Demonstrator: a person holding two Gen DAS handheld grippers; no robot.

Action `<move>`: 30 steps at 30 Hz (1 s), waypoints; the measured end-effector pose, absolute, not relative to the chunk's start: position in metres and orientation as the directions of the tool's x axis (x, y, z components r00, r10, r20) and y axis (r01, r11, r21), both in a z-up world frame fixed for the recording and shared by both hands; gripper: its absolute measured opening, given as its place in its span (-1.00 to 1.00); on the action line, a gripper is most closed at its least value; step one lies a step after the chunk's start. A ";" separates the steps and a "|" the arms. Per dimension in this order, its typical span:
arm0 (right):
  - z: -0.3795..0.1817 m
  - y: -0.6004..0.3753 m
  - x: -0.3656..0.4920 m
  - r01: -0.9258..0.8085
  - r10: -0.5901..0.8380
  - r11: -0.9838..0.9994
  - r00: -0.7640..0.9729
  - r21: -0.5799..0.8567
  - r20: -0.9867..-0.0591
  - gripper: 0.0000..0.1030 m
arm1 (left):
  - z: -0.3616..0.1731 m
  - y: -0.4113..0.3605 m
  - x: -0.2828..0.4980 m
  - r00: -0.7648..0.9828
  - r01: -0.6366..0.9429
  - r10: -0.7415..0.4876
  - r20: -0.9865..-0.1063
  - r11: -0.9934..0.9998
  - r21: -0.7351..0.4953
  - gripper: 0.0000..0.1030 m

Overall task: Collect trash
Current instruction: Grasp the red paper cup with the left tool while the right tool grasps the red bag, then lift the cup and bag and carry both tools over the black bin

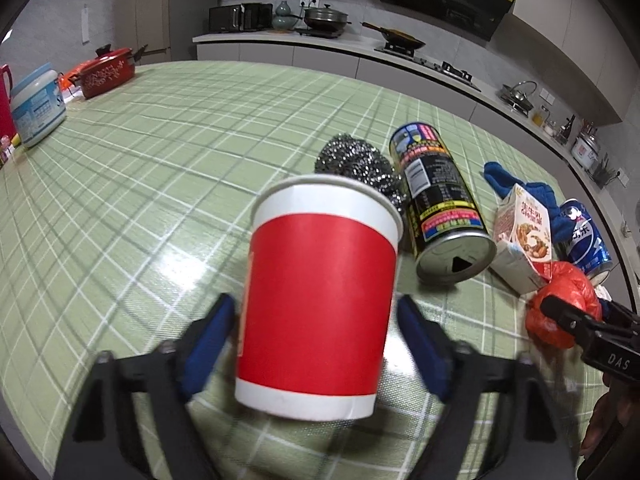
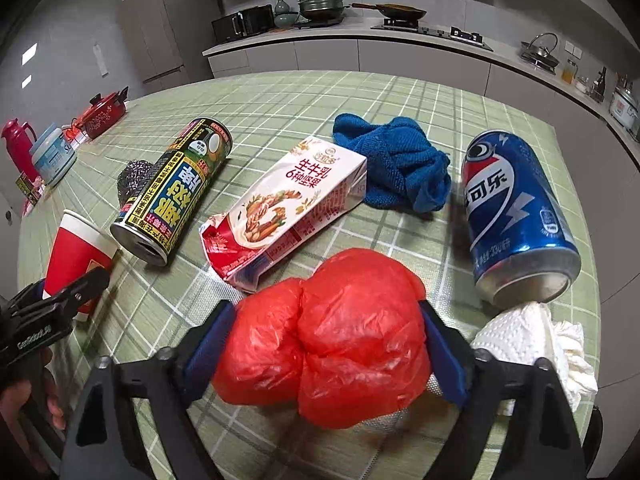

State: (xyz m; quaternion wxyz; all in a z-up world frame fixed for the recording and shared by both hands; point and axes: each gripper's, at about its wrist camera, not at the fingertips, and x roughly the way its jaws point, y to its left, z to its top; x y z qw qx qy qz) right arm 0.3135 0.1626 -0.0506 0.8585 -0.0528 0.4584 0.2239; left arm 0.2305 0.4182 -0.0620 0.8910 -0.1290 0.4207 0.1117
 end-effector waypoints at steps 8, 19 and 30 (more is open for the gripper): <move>-0.044 0.161 0.306 -0.453 0.372 0.881 0.481 0.138 -0.794 0.06 | -0.056 0.408 0.220 0.657 -0.282 0.090 -0.748 0.950 -0.133 0.12; -0.007 0.128 0.283 -0.457 0.400 0.878 0.535 0.143 -0.744 0.05 | -0.032 0.370 0.204 0.699 -0.236 0.078 -0.711 0.963 -0.127 0.12; 0.020 0.036 0.257 -0.378 0.354 0.916 0.598 0.137 -0.719 0.05 | -0.017 0.285 0.199 0.720 -0.117 -0.001 -0.694 0.986 -0.122 0.12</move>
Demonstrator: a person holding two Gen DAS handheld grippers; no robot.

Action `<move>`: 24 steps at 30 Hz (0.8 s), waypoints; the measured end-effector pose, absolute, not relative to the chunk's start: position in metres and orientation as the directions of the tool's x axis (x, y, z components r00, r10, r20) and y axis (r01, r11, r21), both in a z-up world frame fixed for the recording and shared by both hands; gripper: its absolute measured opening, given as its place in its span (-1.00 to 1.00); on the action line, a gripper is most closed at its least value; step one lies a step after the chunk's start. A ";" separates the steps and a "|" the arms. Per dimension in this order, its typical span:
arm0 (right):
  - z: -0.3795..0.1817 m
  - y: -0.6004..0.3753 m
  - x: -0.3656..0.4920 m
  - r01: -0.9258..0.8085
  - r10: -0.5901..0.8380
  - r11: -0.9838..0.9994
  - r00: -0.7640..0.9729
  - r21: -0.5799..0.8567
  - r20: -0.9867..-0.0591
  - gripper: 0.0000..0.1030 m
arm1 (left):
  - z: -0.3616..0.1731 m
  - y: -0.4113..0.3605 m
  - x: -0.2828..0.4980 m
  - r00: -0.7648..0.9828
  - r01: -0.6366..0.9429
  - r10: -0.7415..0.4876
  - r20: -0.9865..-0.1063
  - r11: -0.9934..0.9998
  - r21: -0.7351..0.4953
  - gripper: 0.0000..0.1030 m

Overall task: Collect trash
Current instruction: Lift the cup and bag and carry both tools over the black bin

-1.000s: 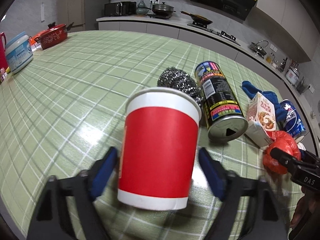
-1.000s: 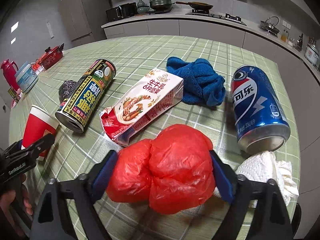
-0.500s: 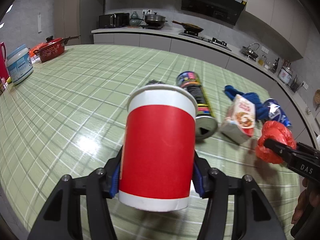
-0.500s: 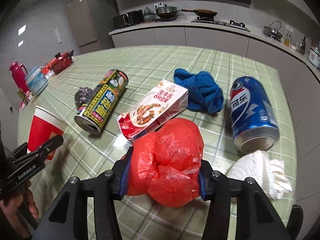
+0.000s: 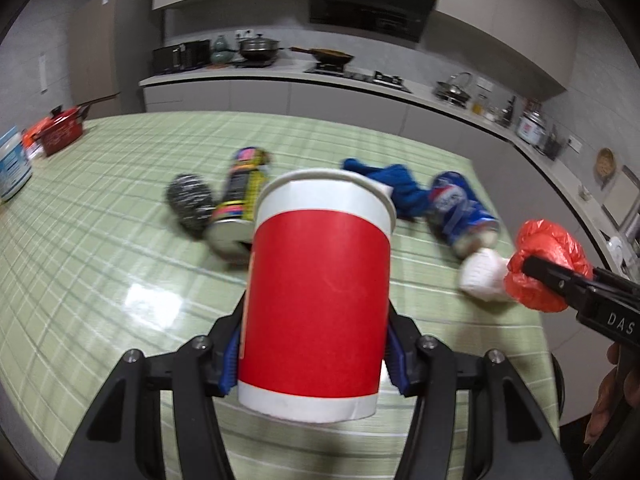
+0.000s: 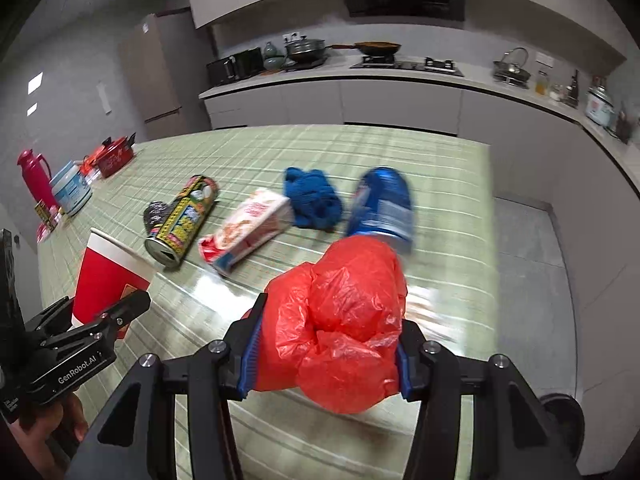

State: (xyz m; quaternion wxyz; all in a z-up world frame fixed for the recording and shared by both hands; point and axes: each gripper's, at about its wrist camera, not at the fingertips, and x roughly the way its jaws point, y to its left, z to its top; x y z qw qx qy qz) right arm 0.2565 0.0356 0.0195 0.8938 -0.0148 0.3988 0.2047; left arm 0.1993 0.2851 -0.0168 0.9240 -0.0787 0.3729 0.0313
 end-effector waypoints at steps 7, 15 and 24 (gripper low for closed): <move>0.028 -0.032 0.242 -0.306 0.303 0.943 0.632 0.130 -0.713 0.05 | -0.009 0.220 0.199 0.727 -0.022 -0.067 -0.683 0.992 -0.120 0.12; 0.031 -0.107 0.227 -0.218 0.246 0.967 0.655 0.132 -0.714 0.05 | -0.004 0.148 0.200 0.725 0.076 -0.137 -0.675 0.990 -0.118 0.12; 0.023 -0.190 0.207 -0.123 0.180 0.984 0.664 0.131 -0.726 0.05 | -0.006 0.072 0.200 0.702 0.181 -0.212 -0.679 0.976 -0.118 0.12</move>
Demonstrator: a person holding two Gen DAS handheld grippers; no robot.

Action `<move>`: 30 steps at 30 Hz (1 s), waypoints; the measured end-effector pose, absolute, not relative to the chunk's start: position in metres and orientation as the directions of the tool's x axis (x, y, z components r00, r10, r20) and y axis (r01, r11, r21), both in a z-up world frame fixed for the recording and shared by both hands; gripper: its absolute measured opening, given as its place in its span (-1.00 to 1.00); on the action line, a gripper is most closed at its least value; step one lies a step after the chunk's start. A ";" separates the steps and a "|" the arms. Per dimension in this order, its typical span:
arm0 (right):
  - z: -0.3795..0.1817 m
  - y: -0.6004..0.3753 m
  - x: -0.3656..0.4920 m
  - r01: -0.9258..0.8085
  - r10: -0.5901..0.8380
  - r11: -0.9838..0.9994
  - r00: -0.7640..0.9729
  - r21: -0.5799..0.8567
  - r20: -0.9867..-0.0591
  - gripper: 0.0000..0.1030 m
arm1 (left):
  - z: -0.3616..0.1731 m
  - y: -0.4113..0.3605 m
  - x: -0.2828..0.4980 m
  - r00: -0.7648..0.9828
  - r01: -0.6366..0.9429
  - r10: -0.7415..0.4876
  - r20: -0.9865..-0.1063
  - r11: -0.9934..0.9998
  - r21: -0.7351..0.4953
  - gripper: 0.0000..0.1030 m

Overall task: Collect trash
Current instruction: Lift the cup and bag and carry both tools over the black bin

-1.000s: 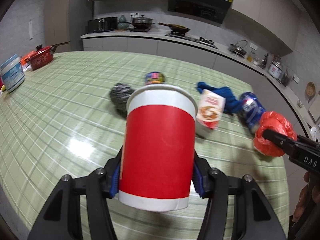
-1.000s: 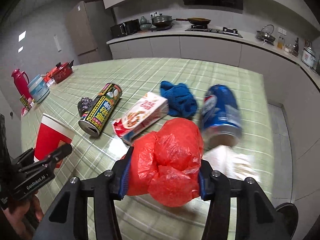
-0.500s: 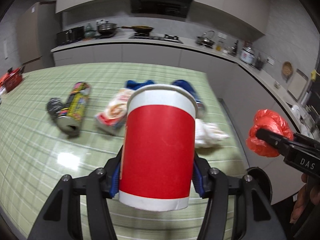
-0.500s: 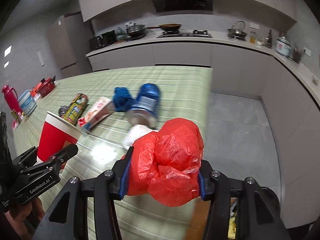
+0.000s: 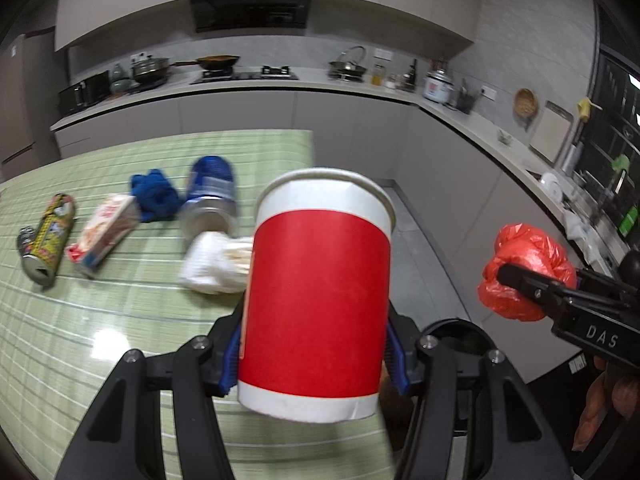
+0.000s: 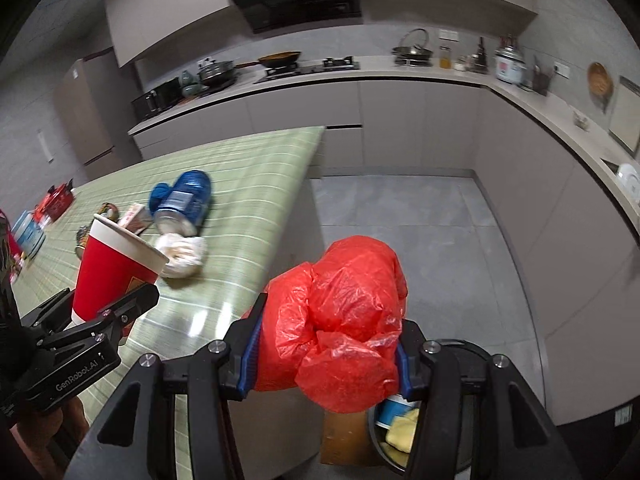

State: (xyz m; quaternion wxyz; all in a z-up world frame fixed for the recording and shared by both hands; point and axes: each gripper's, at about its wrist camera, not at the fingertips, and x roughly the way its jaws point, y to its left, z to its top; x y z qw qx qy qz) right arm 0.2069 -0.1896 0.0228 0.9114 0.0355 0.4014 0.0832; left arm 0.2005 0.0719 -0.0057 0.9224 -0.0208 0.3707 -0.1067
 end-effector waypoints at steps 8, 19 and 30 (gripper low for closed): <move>0.016 -0.252 0.190 -0.051 0.129 0.991 0.660 0.127 -0.740 0.05 | -0.012 0.009 0.190 0.677 0.250 -0.263 -0.687 0.961 -0.121 0.12; -0.018 -0.321 0.169 0.027 0.090 0.990 0.618 0.135 -0.781 0.05 | -0.051 -0.063 0.174 0.600 0.313 -0.296 -0.743 0.942 -0.122 0.12; -0.077 -0.356 0.166 0.047 0.113 0.986 0.535 0.163 -0.837 0.05 | -0.108 -0.121 0.156 0.497 0.314 -0.294 -0.816 0.938 -0.146 0.12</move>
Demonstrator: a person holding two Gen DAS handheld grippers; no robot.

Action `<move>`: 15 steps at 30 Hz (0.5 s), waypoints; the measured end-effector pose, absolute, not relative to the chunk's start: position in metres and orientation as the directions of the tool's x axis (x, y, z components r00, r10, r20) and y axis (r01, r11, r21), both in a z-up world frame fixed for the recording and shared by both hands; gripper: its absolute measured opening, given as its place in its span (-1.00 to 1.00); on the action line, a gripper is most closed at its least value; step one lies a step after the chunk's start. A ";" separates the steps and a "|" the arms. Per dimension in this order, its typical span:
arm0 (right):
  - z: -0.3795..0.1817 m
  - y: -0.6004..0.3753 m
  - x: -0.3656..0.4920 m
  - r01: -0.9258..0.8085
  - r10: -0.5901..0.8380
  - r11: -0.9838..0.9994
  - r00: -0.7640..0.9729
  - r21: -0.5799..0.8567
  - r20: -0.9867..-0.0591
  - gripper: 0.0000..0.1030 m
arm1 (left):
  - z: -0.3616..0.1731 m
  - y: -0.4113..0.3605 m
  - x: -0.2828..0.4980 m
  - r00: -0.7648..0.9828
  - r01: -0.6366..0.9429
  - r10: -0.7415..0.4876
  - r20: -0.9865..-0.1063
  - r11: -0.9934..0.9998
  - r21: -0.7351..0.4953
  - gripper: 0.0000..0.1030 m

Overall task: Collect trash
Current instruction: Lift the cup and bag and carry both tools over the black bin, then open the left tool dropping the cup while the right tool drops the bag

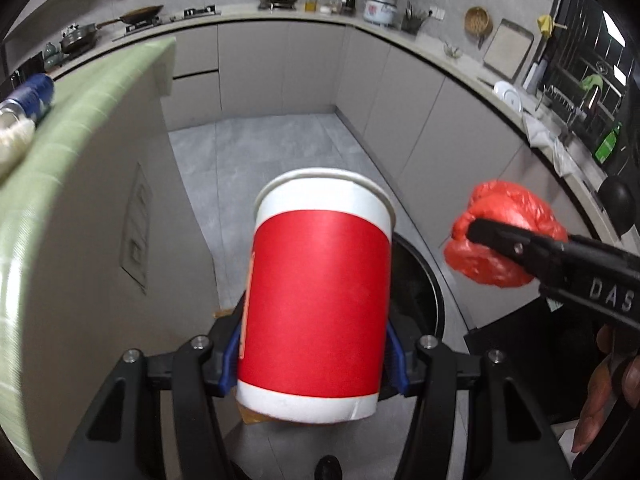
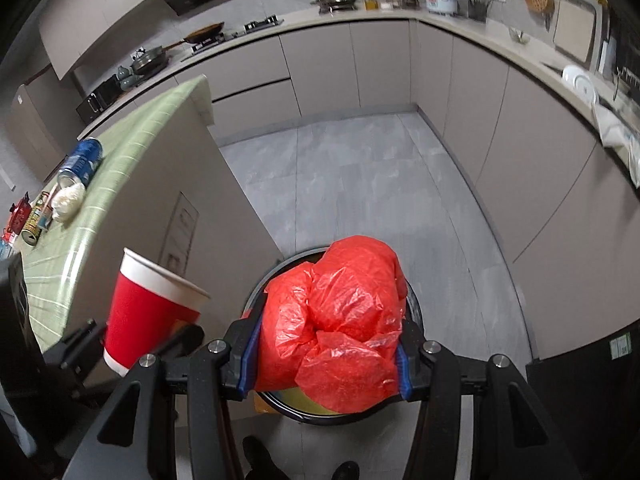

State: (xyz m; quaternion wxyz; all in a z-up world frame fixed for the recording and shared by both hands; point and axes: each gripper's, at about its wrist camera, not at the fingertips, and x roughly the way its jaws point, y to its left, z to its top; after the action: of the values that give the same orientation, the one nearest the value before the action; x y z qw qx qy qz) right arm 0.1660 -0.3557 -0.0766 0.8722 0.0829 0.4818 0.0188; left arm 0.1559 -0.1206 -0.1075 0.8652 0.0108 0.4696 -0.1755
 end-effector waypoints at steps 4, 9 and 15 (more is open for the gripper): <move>-0.094 -0.360 0.172 0.040 0.122 0.985 0.514 0.165 -0.849 0.05 | -0.122 -0.132 0.156 0.475 0.310 -0.287 -0.832 0.939 -0.147 0.12; -0.121 -0.360 0.186 0.017 0.137 0.986 0.480 0.165 -0.867 0.05 | -0.141 -0.142 0.160 0.456 0.285 -0.267 -0.849 0.948 -0.144 0.12; -0.155 -0.361 0.205 -0.002 0.158 0.985 0.427 0.174 -0.890 0.05 | -0.167 -0.149 0.165 0.429 0.255 -0.247 -0.869 0.956 -0.146 0.13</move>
State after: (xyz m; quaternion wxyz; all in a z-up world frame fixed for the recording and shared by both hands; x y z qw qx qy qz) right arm 0.2052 -0.3612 -0.1554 0.8416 0.0730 0.5331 0.0475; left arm 0.1647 -0.1491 -0.1666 0.8452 0.0037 0.5134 -0.1484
